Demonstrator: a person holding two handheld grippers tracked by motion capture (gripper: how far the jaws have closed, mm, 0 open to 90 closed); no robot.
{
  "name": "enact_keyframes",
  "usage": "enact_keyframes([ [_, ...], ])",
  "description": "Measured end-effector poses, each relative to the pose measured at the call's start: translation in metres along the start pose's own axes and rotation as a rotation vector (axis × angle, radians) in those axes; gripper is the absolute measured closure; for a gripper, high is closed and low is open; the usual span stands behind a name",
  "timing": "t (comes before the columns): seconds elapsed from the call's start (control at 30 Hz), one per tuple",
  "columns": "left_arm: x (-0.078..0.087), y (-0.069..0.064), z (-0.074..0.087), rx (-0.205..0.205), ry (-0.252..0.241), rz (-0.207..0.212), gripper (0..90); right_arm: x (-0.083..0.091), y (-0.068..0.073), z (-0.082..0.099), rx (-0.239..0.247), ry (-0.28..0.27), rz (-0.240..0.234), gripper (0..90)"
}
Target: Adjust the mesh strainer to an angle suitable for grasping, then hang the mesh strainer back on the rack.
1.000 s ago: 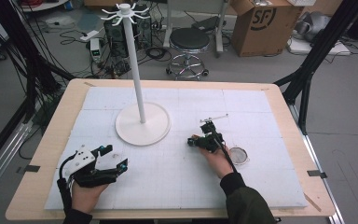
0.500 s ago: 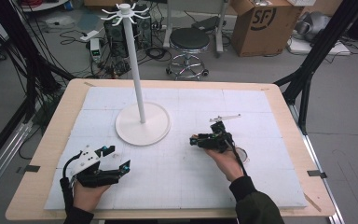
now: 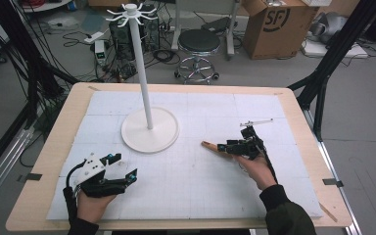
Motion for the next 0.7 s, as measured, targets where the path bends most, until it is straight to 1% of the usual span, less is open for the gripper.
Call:
enact_keyframes([
  [0.1, -0.001, -0.001, 0.000, -0.001, 0.002, 0.005, 19.8, 0.003, -0.003, 0.001, 0.002, 0.004, 0.003, 38.0],
  [0.2, 0.001, -0.001, 0.000, -0.003, -0.001, 0.005, 19.8, 0.004, -0.004, 0.003, 0.008, 0.024, 0.008, 37.9],
  [0.23, 0.001, -0.001, -0.001, 0.000, -0.005, 0.007, 19.8, 0.005, -0.005, 0.004, 0.012, 0.029, 0.001, 37.7],
  [0.4, 0.000, -0.001, 0.000, 0.001, 0.000, 0.006, 19.8, 0.006, -0.009, 0.006, 0.027, 0.052, 0.003, 36.7],
  [0.47, 0.000, -0.001, 0.000, 0.001, 0.002, 0.006, 19.8, 0.007, -0.010, 0.006, 0.023, 0.056, -0.003, 36.7],
  [0.6, 0.000, -0.001, 0.000, 0.005, 0.000, 0.007, 19.8, 0.007, -0.010, 0.006, 0.037, 0.062, -0.009, 36.8],
  [0.7, -0.001, -0.001, 0.000, 0.006, 0.002, 0.008, 19.8, 0.005, -0.012, 0.008, 0.049, 0.085, 0.003, 36.9],
])
Point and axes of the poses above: each handheld gripper's, and its own axes: x roughly backward along the jaws, z roughly out of its underside, y roughly to its left, the point moved 4 cm from there along -x, roughly forward along the jaws, and after that the axes turned 4 degrees about z, right-handed, at the moved point
